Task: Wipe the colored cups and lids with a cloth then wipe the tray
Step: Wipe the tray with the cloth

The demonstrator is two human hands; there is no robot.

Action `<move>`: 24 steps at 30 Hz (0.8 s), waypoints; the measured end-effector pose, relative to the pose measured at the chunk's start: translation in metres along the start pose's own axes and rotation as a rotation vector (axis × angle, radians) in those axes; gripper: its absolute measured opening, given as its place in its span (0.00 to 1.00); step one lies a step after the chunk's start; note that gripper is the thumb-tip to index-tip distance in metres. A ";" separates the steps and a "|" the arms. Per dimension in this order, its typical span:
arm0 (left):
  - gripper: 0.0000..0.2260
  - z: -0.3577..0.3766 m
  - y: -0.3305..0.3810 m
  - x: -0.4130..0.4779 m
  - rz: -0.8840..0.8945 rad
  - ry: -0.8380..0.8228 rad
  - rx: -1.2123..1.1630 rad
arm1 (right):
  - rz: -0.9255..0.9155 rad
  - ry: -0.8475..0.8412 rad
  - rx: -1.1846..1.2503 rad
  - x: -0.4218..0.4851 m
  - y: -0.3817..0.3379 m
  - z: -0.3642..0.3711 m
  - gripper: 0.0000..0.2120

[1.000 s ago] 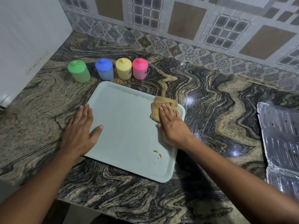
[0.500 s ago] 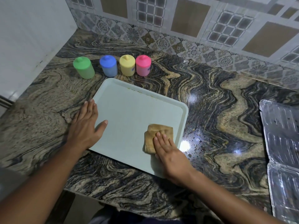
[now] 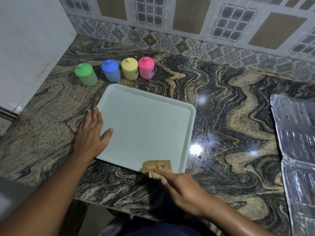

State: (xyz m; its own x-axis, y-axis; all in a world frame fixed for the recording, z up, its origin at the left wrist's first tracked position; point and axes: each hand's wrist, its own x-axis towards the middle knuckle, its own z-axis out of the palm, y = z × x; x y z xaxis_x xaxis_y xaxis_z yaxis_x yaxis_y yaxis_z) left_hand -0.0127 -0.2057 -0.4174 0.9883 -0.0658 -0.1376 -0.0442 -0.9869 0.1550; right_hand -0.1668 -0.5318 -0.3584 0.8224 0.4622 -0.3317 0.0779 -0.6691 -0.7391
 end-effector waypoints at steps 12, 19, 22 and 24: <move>0.42 0.010 0.001 -0.026 -0.055 0.025 -0.017 | 0.320 0.040 1.109 0.019 0.003 -0.007 0.24; 0.41 0.008 0.004 -0.028 -0.039 0.055 -0.088 | 0.104 0.420 0.810 0.070 0.005 -0.061 0.35; 0.40 0.007 0.001 -0.026 -0.035 0.098 -0.212 | 0.025 0.522 0.574 0.101 0.007 -0.080 0.23; 0.39 0.006 -0.001 -0.027 -0.040 0.127 -0.321 | -0.020 0.597 0.427 0.126 -0.001 -0.087 0.18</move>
State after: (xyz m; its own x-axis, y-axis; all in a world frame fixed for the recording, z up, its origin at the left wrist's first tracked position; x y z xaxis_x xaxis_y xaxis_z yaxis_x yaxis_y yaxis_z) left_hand -0.0400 -0.2036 -0.4194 0.9995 0.0108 -0.0303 0.0234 -0.8905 0.4544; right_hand -0.0142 -0.5240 -0.3486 0.9995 -0.0055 -0.0299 -0.0301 -0.3225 -0.9461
